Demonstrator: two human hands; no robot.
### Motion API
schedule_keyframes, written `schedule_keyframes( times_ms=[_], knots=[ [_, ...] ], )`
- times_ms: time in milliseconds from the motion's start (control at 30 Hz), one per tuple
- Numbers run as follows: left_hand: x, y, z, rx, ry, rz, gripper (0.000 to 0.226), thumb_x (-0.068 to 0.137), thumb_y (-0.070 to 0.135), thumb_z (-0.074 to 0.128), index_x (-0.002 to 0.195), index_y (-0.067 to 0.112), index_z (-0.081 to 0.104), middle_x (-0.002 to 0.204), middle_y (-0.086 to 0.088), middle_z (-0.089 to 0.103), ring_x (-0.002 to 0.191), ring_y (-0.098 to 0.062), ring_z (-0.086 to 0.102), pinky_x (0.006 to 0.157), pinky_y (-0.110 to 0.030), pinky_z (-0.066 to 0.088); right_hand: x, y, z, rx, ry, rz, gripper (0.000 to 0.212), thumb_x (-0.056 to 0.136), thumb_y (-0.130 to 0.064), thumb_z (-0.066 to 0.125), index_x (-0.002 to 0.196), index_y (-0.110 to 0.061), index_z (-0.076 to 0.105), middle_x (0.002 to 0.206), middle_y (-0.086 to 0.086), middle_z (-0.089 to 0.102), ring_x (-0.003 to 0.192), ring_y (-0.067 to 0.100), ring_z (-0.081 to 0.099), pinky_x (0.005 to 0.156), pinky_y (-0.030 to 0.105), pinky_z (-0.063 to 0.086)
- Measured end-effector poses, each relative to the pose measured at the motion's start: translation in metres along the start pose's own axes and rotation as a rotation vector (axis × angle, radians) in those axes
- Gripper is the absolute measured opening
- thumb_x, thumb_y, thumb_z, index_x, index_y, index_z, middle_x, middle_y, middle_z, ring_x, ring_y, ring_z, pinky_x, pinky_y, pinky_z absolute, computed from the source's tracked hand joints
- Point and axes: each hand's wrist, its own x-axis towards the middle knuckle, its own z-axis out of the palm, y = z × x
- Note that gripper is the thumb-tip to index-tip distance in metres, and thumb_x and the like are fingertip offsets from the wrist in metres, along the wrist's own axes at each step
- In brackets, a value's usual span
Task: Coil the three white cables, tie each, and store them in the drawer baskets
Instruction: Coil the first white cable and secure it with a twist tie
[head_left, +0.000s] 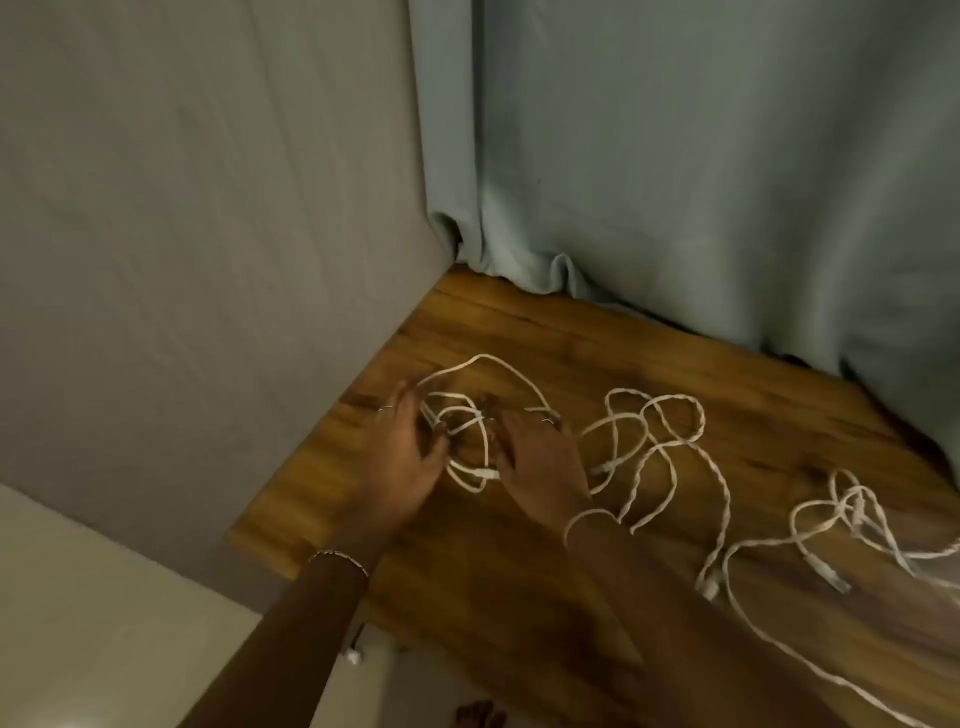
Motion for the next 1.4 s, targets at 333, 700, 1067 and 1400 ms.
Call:
schedule_keyframes(
  times_ms=[333,700,1067,1400],
  knots=[
    [-0.013,-0.026,0.025,-0.224,-0.140,-0.423,0.025,0.084,0.046,0.067,0.094,0.022,0.067,0.080,0.011,0.065,0.082,-0.014,0.063,0.067,-0.026,0.044,-0.001,-0.002,0.030,0.236,-0.097,0.095,0.034,0.091,-0.036,0.057,0.120,-0.018,0.057,0.107,0.005,0.068,0.101,0.025,0.062,0.082,0.039,0.051],
    [0.000,-0.023,0.027,-0.557,-0.087,-0.463,0.023,0.087,0.037,0.068,0.098,0.016,0.068,0.086,0.001,0.070,0.080,-0.017,0.065,0.075,-0.033,0.050,0.002,-0.005,0.031,0.329,-0.033,0.043,0.019,0.092,-0.034,0.057,0.105,-0.025,0.067,0.100,-0.004,0.069,0.092,0.016,0.062,0.078,0.034,0.049],
    [0.022,0.017,-0.001,-0.770,-0.131,-0.261,0.026,0.092,0.030,0.062,0.106,0.009,0.068,0.098,-0.007,0.072,0.095,-0.019,0.068,0.089,-0.034,0.053,0.015,-0.022,-0.007,0.740,0.132,0.128,0.011,0.089,-0.022,0.067,0.099,-0.028,0.067,0.085,-0.014,0.070,0.077,0.001,0.066,0.069,0.023,0.055],
    [0.048,0.055,-0.035,-1.169,-0.127,-0.363,0.027,0.102,0.019,0.040,0.083,0.013,0.058,0.051,0.005,0.035,0.040,-0.006,0.027,0.039,-0.018,0.020,0.045,-0.023,-0.033,0.798,0.281,-0.016,0.043,0.091,-0.003,0.052,0.125,-0.029,0.050,0.123,-0.006,0.060,0.112,0.007,0.058,0.094,0.022,0.047]
  ],
)
